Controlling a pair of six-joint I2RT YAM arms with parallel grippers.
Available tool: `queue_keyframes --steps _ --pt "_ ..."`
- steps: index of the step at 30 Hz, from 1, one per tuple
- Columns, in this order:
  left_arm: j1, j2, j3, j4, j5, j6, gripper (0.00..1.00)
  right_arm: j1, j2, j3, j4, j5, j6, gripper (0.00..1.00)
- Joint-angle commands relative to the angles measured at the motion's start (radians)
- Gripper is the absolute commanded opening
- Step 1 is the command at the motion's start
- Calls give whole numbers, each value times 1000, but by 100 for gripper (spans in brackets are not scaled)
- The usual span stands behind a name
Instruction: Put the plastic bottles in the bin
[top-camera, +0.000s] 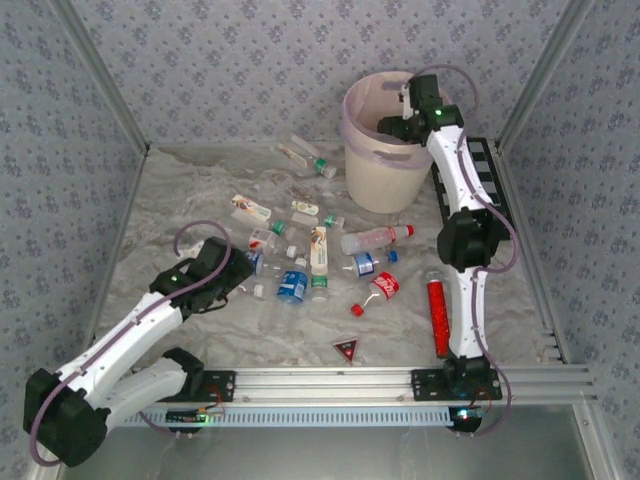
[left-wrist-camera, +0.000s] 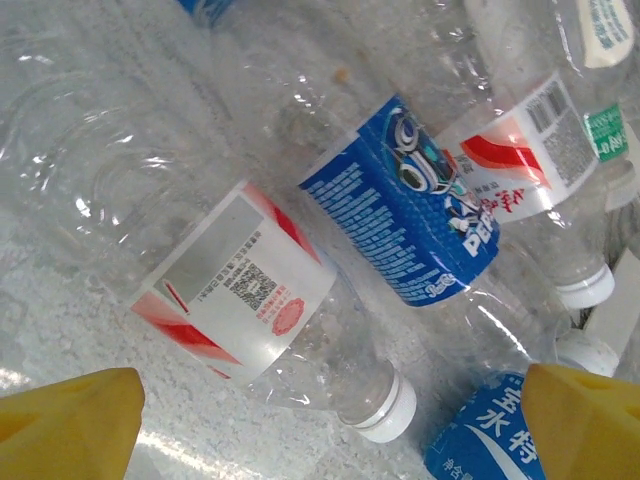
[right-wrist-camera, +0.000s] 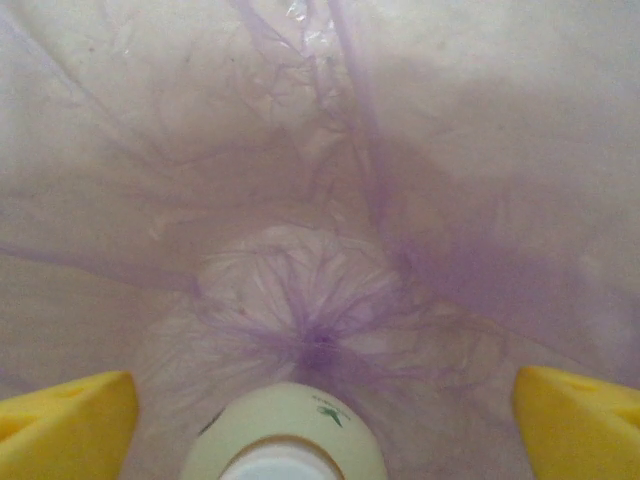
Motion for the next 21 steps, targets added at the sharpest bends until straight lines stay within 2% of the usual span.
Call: queue_keyframes --steps 1,4,9,11,17,21 --pt "-85 2 71 -83 -108 -213 99 -8 -122 61 -38 7 -14 100" --pt "-188 41 105 -130 -177 -356 99 -7 -189 59 -47 11 -11 100" --pt "-220 114 67 -90 -193 -514 99 -8 -325 18 -60 -6 23 100" --pt "-221 137 49 -51 -195 -536 99 -7 -410 -64 -38 -47 42 100" --pt "-219 190 8 9 -219 -595 99 3 -718 -425 128 -277 126 100" --pt "-220 226 -51 81 -246 -686 95 11 -880 -647 223 -383 160 100"
